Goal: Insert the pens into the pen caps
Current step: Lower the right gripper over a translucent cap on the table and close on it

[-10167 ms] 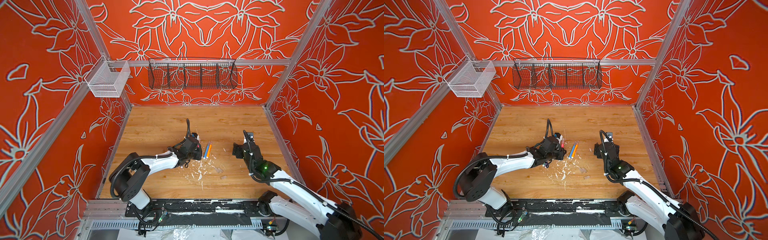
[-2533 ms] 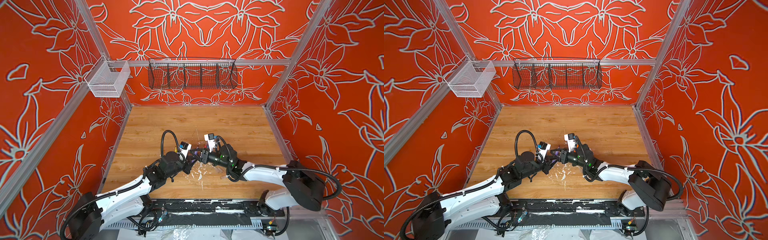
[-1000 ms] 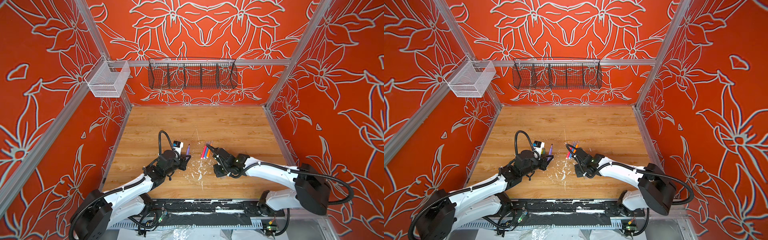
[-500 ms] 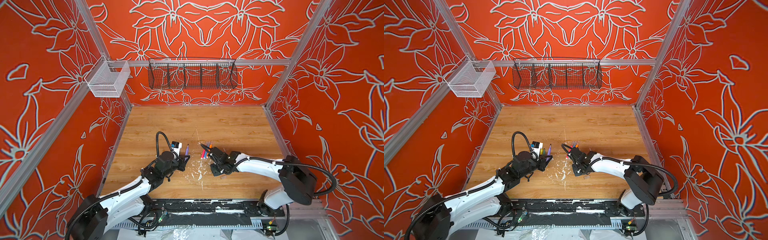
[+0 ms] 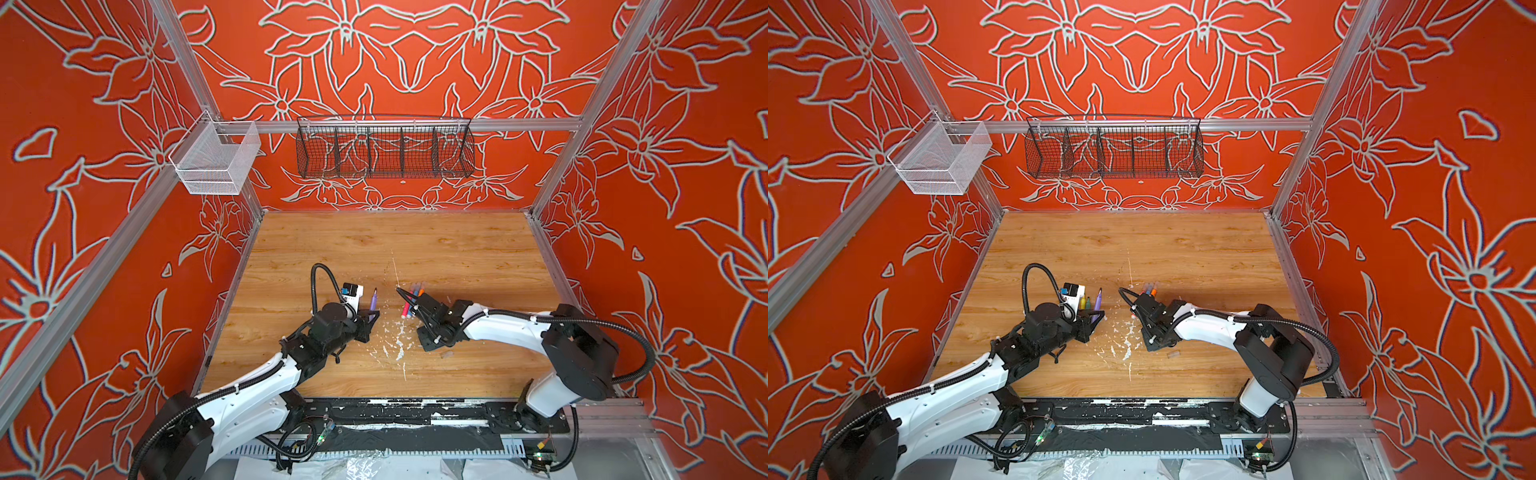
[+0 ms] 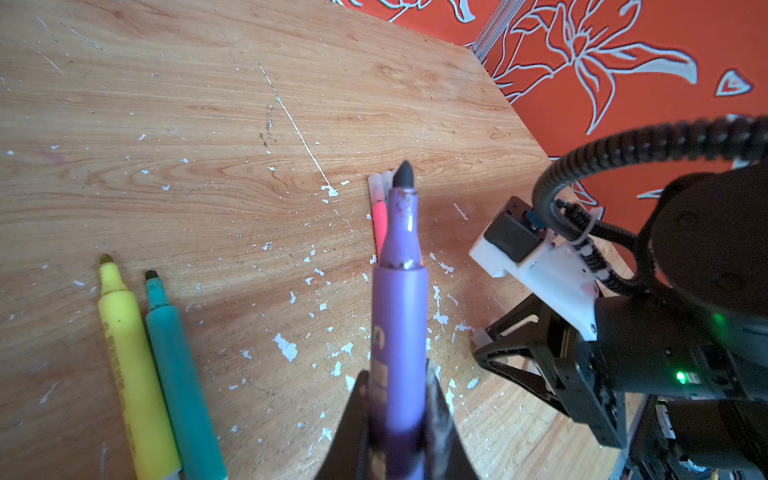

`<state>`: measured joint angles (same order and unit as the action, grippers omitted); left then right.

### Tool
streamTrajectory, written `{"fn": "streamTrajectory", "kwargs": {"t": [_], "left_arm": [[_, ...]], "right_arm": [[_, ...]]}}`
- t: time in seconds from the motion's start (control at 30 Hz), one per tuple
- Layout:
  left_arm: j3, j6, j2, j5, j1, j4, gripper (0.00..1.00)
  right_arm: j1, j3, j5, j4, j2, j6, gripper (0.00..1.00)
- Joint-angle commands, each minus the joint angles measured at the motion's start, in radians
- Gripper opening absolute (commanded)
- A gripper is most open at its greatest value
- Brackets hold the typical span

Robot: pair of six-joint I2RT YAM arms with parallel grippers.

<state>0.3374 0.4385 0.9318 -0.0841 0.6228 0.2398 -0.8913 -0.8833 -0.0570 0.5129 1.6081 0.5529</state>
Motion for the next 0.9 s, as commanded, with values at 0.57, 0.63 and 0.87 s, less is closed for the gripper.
{"fn": "streamTrajectory", "kwargs": {"t": [0.57,0.63,0.87], "left_arm": [[-0.011,-0.007,-0.041,-0.006,-0.003,0.0,0.0],[-0.016,-0.001,-0.041,-0.014,-0.003,0.004,0.0],[-0.03,0.006,-0.051,-0.06,-0.003,0.031,0.0]], "right_arm": [[-0.012,0.018,-0.038,0.005,0.033,0.025,0.17],[-0.012,0.022,-0.04,-0.004,0.03,0.033,0.16],[-0.012,0.088,-0.074,-0.098,-0.132,0.076,0.14]]}}
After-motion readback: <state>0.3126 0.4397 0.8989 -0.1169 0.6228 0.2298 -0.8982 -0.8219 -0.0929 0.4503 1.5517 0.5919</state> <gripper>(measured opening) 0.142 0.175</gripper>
